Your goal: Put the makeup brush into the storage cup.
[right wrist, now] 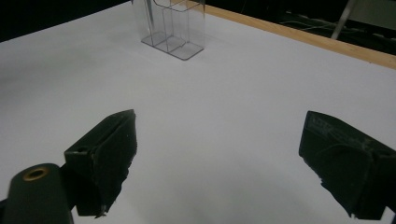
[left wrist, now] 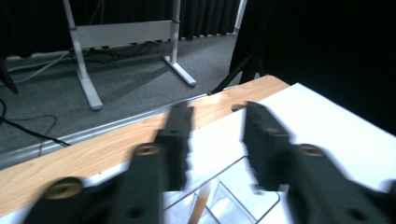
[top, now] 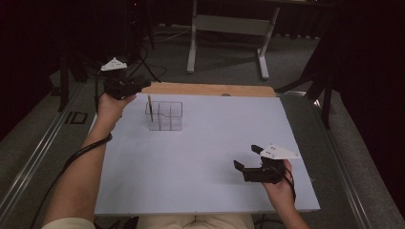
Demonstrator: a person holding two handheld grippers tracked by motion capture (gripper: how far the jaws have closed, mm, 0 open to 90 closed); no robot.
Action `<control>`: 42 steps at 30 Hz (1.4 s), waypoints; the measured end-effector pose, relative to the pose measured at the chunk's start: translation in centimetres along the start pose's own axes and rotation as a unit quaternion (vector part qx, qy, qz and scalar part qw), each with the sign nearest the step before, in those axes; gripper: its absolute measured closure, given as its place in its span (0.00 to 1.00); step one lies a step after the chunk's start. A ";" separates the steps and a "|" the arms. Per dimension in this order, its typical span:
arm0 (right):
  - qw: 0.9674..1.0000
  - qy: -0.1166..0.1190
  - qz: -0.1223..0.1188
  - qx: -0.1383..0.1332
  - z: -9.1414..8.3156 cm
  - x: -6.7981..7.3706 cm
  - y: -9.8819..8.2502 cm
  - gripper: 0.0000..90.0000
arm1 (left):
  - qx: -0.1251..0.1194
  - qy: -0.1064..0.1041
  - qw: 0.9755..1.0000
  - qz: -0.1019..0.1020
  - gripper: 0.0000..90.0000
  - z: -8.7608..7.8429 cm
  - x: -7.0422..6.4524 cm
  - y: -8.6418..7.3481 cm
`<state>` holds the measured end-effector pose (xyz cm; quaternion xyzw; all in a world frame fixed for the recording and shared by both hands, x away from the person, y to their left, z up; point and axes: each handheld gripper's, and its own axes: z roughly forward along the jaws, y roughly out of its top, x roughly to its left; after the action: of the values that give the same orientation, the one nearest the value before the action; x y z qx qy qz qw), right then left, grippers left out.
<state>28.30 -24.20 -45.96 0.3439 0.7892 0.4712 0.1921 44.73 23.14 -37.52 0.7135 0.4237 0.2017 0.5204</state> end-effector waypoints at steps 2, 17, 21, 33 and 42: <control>1.000 0.000 0.001 0.000 0.0 0.0 0.0 0.13 | -0.008 -0.005 1.000 -0.004 0.58 -0.1 -0.1 0.1; 1.000 0.001 0.000 -0.002 0.0 0.0 0.1 0.13 | 0.004 0.000 1.000 -0.012 0.24 -0.6 -1.9 0.0; 1.000 0.000 0.000 -0.004 0.0 0.0 0.2 0.13 | 0.003 0.001 1.000 -0.019 0.18 -1.0 -2.1 0.0; 1.000 0.001 0.000 -0.002 0.1 0.0 0.2 0.13 | -0.009 0.011 1.000 0.004 0.01 -2.2 -2.7 -0.4; 1.000 0.002 0.001 -0.001 0.1 0.0 0.2 0.13 | -0.024 0.013 1.000 0.010 0.01 -3.1 -3.5 -0.4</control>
<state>28.46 -24.07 -45.89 0.3432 0.7890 0.4726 0.1904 40.35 22.11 -36.22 0.7021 0.4182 0.2266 0.5299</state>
